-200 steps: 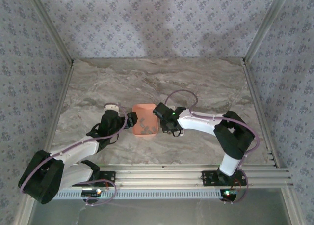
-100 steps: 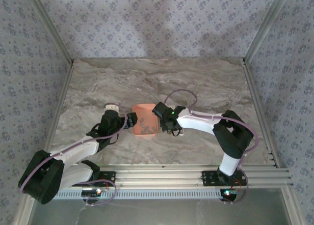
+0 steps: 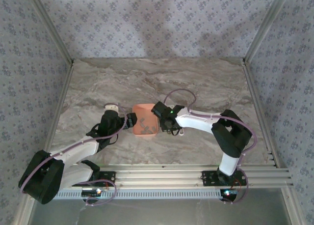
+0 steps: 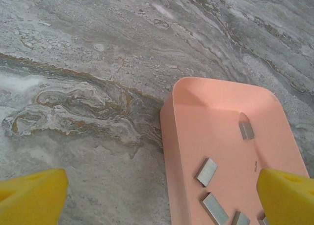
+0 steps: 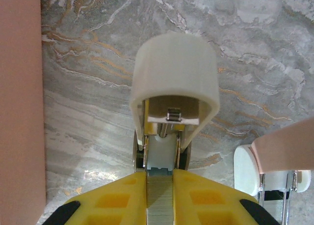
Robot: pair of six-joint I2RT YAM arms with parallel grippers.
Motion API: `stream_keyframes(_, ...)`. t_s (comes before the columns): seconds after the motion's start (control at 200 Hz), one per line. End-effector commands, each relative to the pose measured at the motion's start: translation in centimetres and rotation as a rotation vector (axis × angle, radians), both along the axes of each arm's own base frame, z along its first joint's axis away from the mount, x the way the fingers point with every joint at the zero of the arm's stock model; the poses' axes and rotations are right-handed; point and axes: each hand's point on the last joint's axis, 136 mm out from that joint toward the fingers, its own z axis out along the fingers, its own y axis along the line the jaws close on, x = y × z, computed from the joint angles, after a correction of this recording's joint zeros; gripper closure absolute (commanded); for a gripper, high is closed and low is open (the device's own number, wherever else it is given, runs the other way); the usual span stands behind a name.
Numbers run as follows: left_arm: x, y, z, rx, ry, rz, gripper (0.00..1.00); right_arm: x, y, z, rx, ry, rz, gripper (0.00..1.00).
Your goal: Load the staples into the stapler
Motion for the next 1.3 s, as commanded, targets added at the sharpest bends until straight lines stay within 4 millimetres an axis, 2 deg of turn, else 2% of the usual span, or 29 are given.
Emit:
stream_keyframes(0.0,-0.15,0.38,0.16,0.010,-0.017,0.000,0.01,0.12,-0.05,-0.85,-0.027,0.013,-0.005,0.81)
stream_keyframes(0.845,-0.11,0.65,0.32,0.016,-0.025,0.005,0.02,-0.01,0.49,-0.91,-0.015,0.033,-0.006,0.78)
stream_keyframes(0.89,-0.14,0.63,0.30,0.017,-0.025,0.003,0.02,-0.39,0.03,-1.10,-0.036,0.053,-0.008,0.78)
stream_keyframes(1.294,-0.16,0.73,0.22,0.022,-0.025,0.001,0.01,-0.50,0.05,-1.28,-0.041,0.077,-0.026,0.78)
